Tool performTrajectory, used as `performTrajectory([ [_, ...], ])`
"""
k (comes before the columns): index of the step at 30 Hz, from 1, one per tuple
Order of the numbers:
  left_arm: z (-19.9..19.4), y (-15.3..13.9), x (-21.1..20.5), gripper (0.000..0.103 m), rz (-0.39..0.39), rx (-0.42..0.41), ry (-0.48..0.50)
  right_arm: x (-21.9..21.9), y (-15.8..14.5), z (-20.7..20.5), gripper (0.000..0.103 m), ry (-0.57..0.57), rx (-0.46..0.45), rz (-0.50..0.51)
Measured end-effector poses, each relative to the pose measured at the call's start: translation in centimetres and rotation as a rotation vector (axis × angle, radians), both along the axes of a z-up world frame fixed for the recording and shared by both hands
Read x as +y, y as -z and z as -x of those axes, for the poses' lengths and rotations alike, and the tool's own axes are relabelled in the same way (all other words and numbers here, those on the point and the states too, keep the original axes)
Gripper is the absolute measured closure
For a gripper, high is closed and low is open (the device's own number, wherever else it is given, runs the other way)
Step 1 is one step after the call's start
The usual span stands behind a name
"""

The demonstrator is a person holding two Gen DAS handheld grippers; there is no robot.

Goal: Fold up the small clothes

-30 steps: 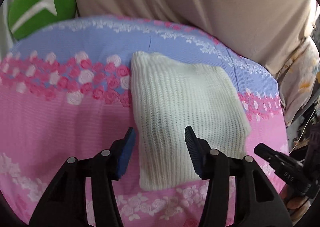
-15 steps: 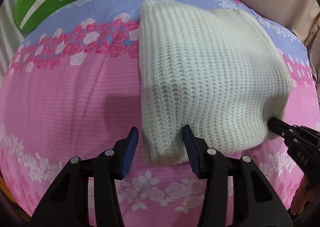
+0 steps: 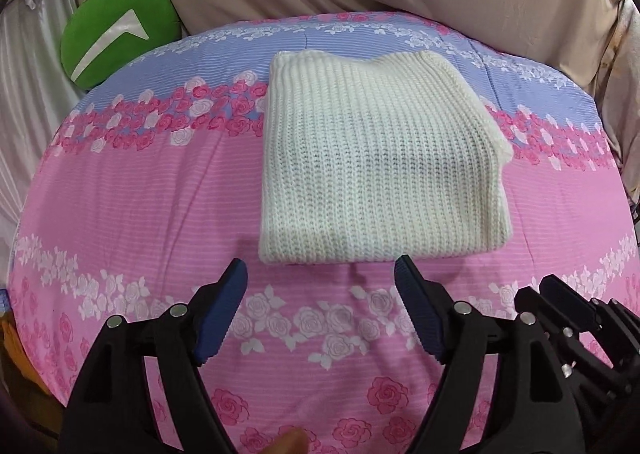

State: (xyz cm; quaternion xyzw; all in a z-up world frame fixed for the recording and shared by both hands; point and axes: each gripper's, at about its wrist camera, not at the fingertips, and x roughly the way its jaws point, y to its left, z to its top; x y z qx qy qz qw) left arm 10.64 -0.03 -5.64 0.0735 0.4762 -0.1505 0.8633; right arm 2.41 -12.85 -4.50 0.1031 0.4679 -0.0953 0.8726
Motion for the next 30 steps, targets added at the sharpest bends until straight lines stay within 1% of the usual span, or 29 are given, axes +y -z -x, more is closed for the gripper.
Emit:
performTrajectory([
  [5,0.7,0.3,-0.2,0.029,-0.013,0.014,-0.034,0.5,0.2,0.3,0.071,-0.012,0.000,0.008],
  [10,1.2,0.4,-0.4,0.029,-0.032,-0.002,-0.040,0.7,0.2,0.5,0.065,-0.009,-0.012,0.007],
  [18,1.7,0.7,-0.8,0.030,-0.067,-0.026,-0.050,0.9,0.2,0.3,0.064,-0.008,-0.011,0.015],
  [30,1.9,1.9,-1.0,0.035,-0.067,0.014,-0.055,0.9,1.2,0.4,0.064,0.020,0.021,0.013],
])
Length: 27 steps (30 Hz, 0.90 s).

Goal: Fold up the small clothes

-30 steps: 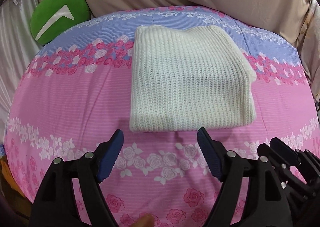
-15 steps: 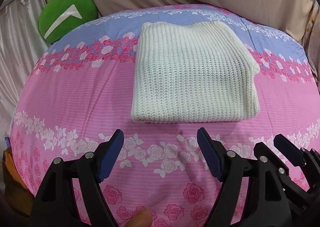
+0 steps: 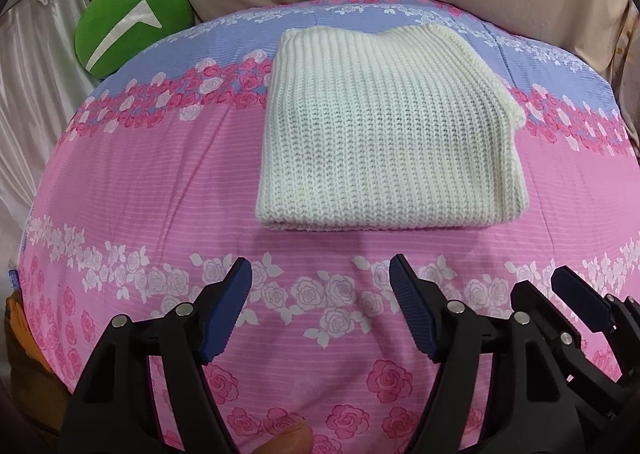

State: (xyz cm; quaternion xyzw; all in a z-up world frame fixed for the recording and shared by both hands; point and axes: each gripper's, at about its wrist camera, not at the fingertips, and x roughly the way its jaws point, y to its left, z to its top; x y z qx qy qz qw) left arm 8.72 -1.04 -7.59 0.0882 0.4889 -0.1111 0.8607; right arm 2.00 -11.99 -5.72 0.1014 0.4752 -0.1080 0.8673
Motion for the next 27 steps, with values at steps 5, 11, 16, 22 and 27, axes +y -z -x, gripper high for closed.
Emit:
performTrajectory([
  [5,0.1,0.3,0.1,0.035,0.002,0.005,-0.002,0.3,0.3,-0.1,0.064,0.009,0.005,0.012],
  [11,0.0,0.5,0.2,0.036,-0.002,0.007,-0.003,0.5,0.6,-0.2,0.064,0.009,0.012,0.012],
  [16,0.1,0.7,0.1,0.037,-0.010,0.007,-0.001,0.6,0.9,-0.2,0.064,0.015,0.016,0.015],
  [22,0.1,0.8,0.2,0.037,-0.011,0.009,0.002,0.6,1.0,-0.2,0.064,0.021,0.018,0.020],
  [27,0.1,0.9,0.1,0.037,-0.012,0.014,0.002,0.7,1.2,-0.2,0.064,0.030,0.021,0.020],
])
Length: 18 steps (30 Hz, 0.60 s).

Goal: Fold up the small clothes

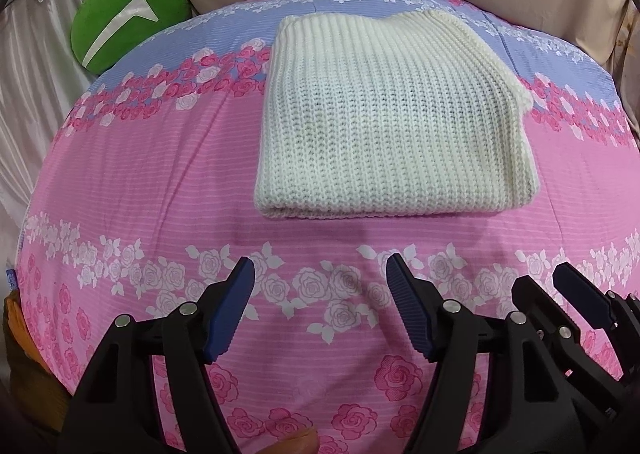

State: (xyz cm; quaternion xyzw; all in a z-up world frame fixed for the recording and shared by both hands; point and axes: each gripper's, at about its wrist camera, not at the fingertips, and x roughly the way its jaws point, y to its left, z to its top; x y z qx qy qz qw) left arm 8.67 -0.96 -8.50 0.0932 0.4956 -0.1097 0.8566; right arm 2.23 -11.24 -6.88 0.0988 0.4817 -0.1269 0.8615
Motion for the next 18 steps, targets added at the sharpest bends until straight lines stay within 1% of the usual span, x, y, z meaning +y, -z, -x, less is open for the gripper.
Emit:
performTrajectory([
  [18,0.01,0.16,-0.23,0.039,-0.006,0.003,0.002,-0.15,0.16,-0.07,0.064,0.004,0.002,-0.001],
])
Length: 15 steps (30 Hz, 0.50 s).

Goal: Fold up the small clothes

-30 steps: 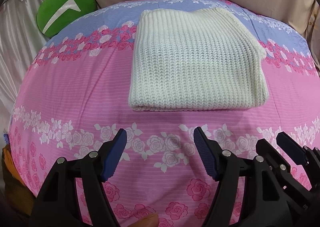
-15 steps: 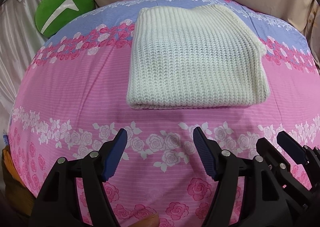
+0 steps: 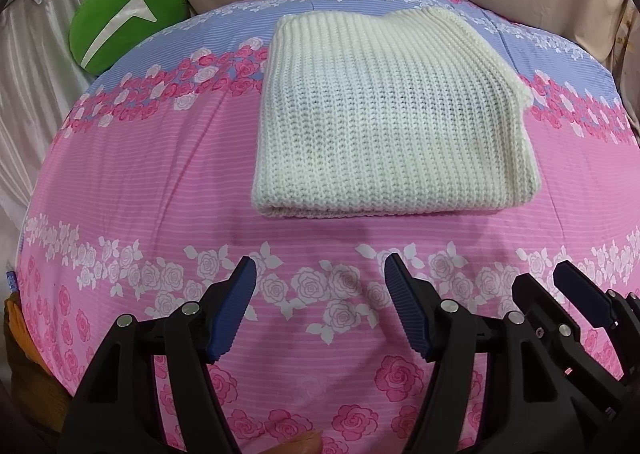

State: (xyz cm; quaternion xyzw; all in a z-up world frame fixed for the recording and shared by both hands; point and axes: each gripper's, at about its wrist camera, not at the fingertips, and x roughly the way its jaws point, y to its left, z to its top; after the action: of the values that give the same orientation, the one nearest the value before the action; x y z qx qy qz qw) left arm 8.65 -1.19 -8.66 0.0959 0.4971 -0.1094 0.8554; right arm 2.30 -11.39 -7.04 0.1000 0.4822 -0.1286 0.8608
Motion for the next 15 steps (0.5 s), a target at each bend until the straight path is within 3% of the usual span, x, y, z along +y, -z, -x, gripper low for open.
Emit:
performTrajectory([
  [15,-0.02,0.15,0.19,0.039,-0.005,0.006,-0.005,0.14,0.06,0.00,0.064,0.001,0.000,0.000],
])
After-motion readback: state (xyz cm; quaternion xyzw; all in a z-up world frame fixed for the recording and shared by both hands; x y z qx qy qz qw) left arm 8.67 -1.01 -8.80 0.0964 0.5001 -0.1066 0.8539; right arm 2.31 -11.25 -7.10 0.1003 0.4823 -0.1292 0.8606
